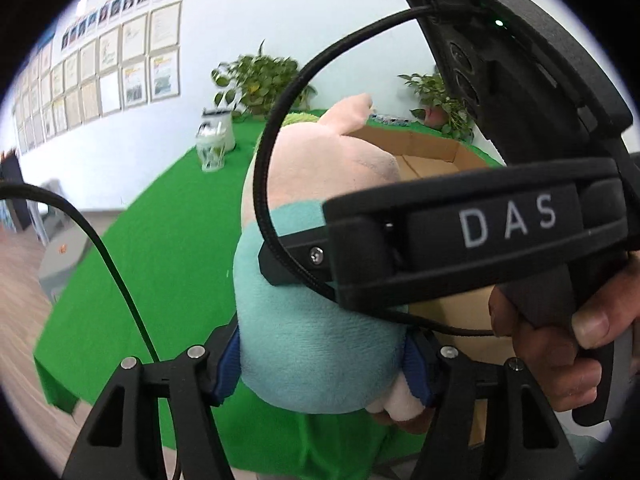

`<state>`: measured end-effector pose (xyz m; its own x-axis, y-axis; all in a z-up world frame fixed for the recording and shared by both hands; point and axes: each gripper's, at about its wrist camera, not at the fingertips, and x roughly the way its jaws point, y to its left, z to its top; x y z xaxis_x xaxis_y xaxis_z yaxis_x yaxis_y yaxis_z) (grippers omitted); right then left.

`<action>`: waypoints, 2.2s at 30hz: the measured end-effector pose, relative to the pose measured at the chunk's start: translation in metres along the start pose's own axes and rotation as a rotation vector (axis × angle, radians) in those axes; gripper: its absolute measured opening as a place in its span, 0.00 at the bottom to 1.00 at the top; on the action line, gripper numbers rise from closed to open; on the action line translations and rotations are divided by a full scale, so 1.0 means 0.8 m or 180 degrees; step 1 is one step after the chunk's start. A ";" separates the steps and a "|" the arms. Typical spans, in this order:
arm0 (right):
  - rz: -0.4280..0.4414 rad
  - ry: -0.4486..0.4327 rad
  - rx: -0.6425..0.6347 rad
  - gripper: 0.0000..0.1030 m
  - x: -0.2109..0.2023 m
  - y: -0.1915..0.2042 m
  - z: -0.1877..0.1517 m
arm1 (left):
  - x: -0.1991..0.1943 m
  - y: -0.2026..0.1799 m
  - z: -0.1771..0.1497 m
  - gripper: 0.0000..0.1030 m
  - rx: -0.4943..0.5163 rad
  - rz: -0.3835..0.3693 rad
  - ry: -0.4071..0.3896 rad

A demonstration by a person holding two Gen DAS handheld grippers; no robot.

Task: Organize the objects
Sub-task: 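Carry the plush pig with the right tool over the open cardboard box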

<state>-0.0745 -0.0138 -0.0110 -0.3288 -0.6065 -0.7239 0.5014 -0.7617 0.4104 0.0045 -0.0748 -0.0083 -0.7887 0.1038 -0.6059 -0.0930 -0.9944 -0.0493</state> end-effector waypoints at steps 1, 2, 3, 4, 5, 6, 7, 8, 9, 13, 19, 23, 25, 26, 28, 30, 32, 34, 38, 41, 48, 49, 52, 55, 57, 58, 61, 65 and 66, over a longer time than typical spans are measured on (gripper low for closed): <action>0.0014 -0.0110 0.0024 0.86 -0.012 -0.002 0.001 | -0.002 -0.007 0.011 0.63 0.0086 0.0008 -0.0050; 0.0025 -0.0238 0.0046 0.85 -0.027 -0.005 0.004 | -0.003 -0.016 0.025 0.63 0.0183 0.0011 -0.0113; 0.0019 -0.0367 0.0055 0.84 -0.042 -0.008 0.007 | -0.003 -0.023 0.036 0.63 0.0248 0.0006 -0.0164; -0.0001 -0.0490 0.0062 0.84 -0.057 -0.011 0.010 | -0.002 -0.029 0.047 0.63 0.0303 -0.0013 -0.0212; -0.0034 -0.0598 0.0063 0.83 -0.070 -0.014 0.014 | 0.000 -0.036 0.061 0.63 0.0347 -0.0049 -0.0269; -0.0072 -0.0679 0.0057 0.83 -0.082 -0.017 0.018 | 0.002 -0.041 0.072 0.63 0.0372 -0.0083 -0.0315; -0.0114 -0.0761 0.0059 0.82 -0.097 -0.020 0.021 | 0.005 -0.046 0.083 0.63 0.0407 -0.0119 -0.0367; -0.0167 -0.0840 0.0057 0.82 -0.110 -0.023 0.025 | 0.008 -0.051 0.094 0.63 0.0446 -0.0157 -0.0422; -0.0230 -0.0921 0.0052 0.81 -0.121 -0.026 0.029 | 0.013 -0.056 0.106 0.64 0.0484 -0.0207 -0.0474; -0.0475 -0.1132 0.0004 0.79 -0.169 -0.040 0.046 | 0.028 -0.062 0.147 0.63 0.0535 -0.0425 -0.0586; -0.0709 -0.1290 -0.0068 0.77 -0.227 -0.055 0.076 | 0.053 -0.065 0.198 0.63 0.0541 -0.0582 -0.0698; -0.0779 -0.1292 -0.0071 0.77 -0.268 -0.082 0.105 | 0.059 -0.063 0.213 0.63 0.0519 -0.0620 -0.0729; -0.0790 -0.1254 -0.0101 0.77 -0.271 -0.100 0.124 | 0.062 -0.073 0.214 0.63 0.0500 -0.0605 -0.0733; -0.0790 -0.1232 -0.0123 0.77 -0.260 -0.107 0.139 | 0.071 -0.071 0.219 0.63 0.0475 -0.0607 -0.0721; -0.0786 -0.1164 -0.0156 0.77 -0.239 -0.128 0.166 | 0.080 -0.067 0.221 0.63 0.0377 -0.0625 -0.0648; -0.0772 -0.1074 -0.0177 0.77 -0.208 -0.149 0.193 | 0.094 -0.066 0.226 0.63 0.0304 -0.0609 -0.0560; -0.0726 -0.0992 -0.0186 0.77 -0.185 -0.173 0.213 | 0.108 -0.063 0.227 0.63 0.0300 -0.0570 -0.0492; -0.0645 -0.0927 -0.0149 0.77 -0.162 -0.197 0.226 | 0.124 -0.060 0.226 0.63 0.0295 -0.0551 -0.0408; -0.0546 -0.0815 -0.0100 0.77 -0.099 -0.226 0.251 | 0.160 -0.048 0.229 0.63 0.0264 -0.0501 -0.0245; -0.0448 -0.0706 -0.0027 0.77 -0.047 -0.246 0.274 | 0.186 -0.036 0.227 0.63 0.0247 -0.0446 -0.0088; -0.0120 -0.0388 0.0089 0.77 0.045 -0.314 0.285 | 0.236 -0.014 0.218 0.63 0.0143 -0.0248 0.0351; -0.0105 -0.0339 0.0112 0.77 0.057 -0.320 0.284 | 0.242 -0.011 0.215 0.64 0.0113 -0.0239 0.0415; -0.0083 -0.0235 0.0152 0.76 0.090 -0.328 0.279 | 0.250 -0.006 0.205 0.65 0.0111 -0.0186 0.0561; -0.0066 -0.0137 0.0213 0.76 0.117 -0.338 0.276 | 0.253 -0.004 0.192 0.67 0.0064 -0.0202 0.0701; -0.0092 -0.0053 0.0221 0.76 0.134 -0.337 0.270 | 0.257 -0.001 0.185 0.67 0.0053 -0.0220 0.0776; -0.0099 -0.0018 0.0233 0.76 0.137 -0.334 0.269 | 0.259 0.001 0.182 0.67 0.0030 -0.0233 0.0815; -0.0047 0.0104 0.0316 0.76 0.156 -0.333 0.278 | 0.257 0.005 0.176 0.67 0.0063 -0.0218 0.0788; 0.0058 0.0210 0.0435 0.76 0.166 -0.336 0.275 | 0.251 0.008 0.171 0.68 0.0077 -0.0243 0.0757; 0.0113 0.0239 0.0520 0.76 0.169 -0.340 0.274 | 0.250 0.009 0.172 0.68 0.0080 -0.0245 0.0752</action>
<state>-0.4306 0.0611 -0.0991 -0.2496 -0.6195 -0.7443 0.3730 -0.7708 0.5165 -0.2371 -0.0587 -0.0206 -0.6151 0.1693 -0.7700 -0.1648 -0.9827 -0.0844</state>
